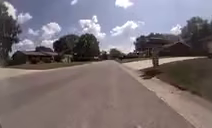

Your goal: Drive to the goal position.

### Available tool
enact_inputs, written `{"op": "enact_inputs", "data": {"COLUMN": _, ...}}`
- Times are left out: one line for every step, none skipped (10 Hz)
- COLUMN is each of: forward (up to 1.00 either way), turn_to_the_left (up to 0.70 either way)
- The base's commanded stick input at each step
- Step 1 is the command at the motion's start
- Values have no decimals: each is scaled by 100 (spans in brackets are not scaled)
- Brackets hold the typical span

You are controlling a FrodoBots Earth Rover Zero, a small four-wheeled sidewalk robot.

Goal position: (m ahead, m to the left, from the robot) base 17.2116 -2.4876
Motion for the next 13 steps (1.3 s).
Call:
{"op": "enact_inputs", "data": {"forward": 70, "turn_to_the_left": -24}}
{"op": "enact_inputs", "data": {"forward": 70, "turn_to_the_left": -35}}
{"op": "enact_inputs", "data": {"forward": 70, "turn_to_the_left": -27}}
{"op": "enact_inputs", "data": {"forward": 70, "turn_to_the_left": -8}}
{"op": "enact_inputs", "data": {"forward": 70, "turn_to_the_left": 0}}
{"op": "enact_inputs", "data": {"forward": 70, "turn_to_the_left": 0}}
{"op": "enact_inputs", "data": {"forward": 70, "turn_to_the_left": 0}}
{"op": "enact_inputs", "data": {"forward": 70, "turn_to_the_left": 0}}
{"op": "enact_inputs", "data": {"forward": 70, "turn_to_the_left": 0}}
{"op": "enact_inputs", "data": {"forward": 70, "turn_to_the_left": 0}}
{"op": "enact_inputs", "data": {"forward": 70, "turn_to_the_left": 0}}
{"op": "enact_inputs", "data": {"forward": 70, "turn_to_the_left": 0}}
{"op": "enact_inputs", "data": {"forward": 70, "turn_to_the_left": 0}}
